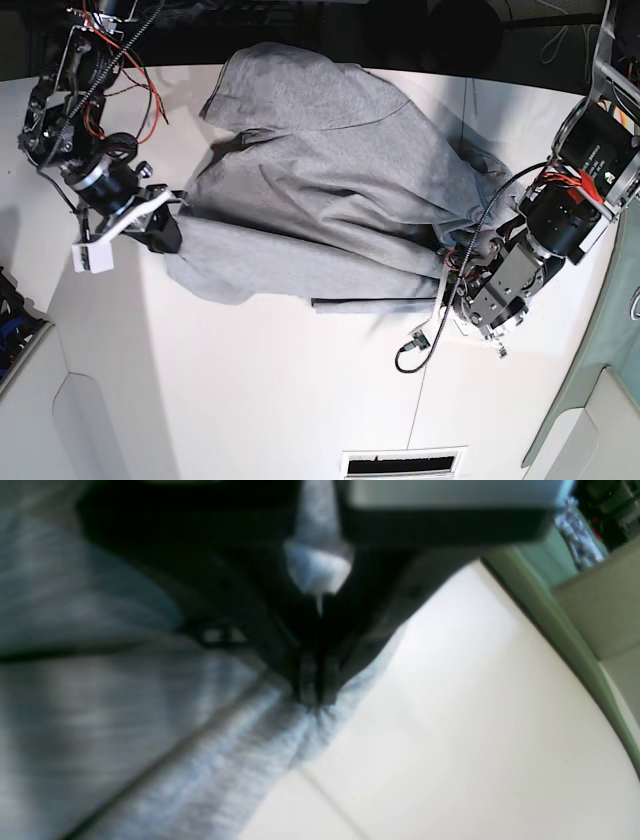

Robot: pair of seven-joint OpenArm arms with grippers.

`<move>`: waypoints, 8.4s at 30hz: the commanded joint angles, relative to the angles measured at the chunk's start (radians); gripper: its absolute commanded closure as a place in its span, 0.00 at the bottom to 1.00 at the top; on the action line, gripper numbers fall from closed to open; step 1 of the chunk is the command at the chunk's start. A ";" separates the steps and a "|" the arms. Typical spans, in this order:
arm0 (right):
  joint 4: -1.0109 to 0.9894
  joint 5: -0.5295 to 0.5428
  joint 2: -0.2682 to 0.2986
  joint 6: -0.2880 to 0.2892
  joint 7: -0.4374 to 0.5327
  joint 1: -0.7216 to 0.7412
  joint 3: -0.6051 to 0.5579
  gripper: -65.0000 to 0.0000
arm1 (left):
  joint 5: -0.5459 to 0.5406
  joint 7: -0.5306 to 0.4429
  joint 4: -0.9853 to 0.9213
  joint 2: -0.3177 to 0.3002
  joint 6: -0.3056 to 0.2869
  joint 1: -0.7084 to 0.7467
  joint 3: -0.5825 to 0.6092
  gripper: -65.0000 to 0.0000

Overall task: Layout the t-shirt on the table in an organized manner, then fold the t-shirt properly
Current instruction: 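Pull the shirt apart with both grippers to spread it on the table, then lay the shirt down and drag both grippers outward to flatten it, then grasp the shirt hem with the left gripper and tug it outward, then release the hem and move the left gripper to the shirt's side edge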

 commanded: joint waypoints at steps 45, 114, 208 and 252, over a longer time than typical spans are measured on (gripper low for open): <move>-0.863 -0.385 -0.043 -0.118 0.348 0.552 -0.373 0.55 | -0.476 0.209 0.500 -0.288 -0.099 0.531 -0.997 0.60; -0.670 0.082 0.306 -0.027 0.045 0.405 -0.051 0.56 | -0.956 0.421 0.474 -0.230 -0.389 0.484 -0.825 0.61; -0.672 -0.046 0.249 -0.042 0.074 0.371 -0.053 0.56 | -1.077 0.457 0.883 -0.193 -0.445 0.735 -0.962 1.00; -0.395 0.143 0.326 -0.053 -0.140 0.074 0.216 0.56 | -0.712 0.159 0.600 -0.240 -0.387 0.587 -0.983 0.64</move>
